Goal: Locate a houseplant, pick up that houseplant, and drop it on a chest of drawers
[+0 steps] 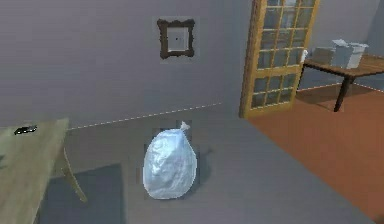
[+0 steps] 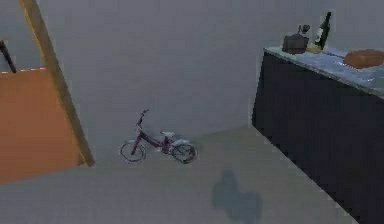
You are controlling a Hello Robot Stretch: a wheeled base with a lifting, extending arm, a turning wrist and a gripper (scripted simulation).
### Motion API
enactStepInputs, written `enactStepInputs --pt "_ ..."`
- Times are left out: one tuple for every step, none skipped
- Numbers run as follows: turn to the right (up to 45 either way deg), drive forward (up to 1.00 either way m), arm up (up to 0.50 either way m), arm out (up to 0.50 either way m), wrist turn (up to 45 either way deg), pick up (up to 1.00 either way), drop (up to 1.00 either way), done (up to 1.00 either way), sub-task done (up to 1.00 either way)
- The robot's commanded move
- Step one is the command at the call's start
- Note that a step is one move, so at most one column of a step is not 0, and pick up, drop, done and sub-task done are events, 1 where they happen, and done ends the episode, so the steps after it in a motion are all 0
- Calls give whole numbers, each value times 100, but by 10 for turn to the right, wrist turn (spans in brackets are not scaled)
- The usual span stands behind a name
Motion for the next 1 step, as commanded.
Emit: enactStepInputs --pt "360 0 0 0 0 0 0 0 0"
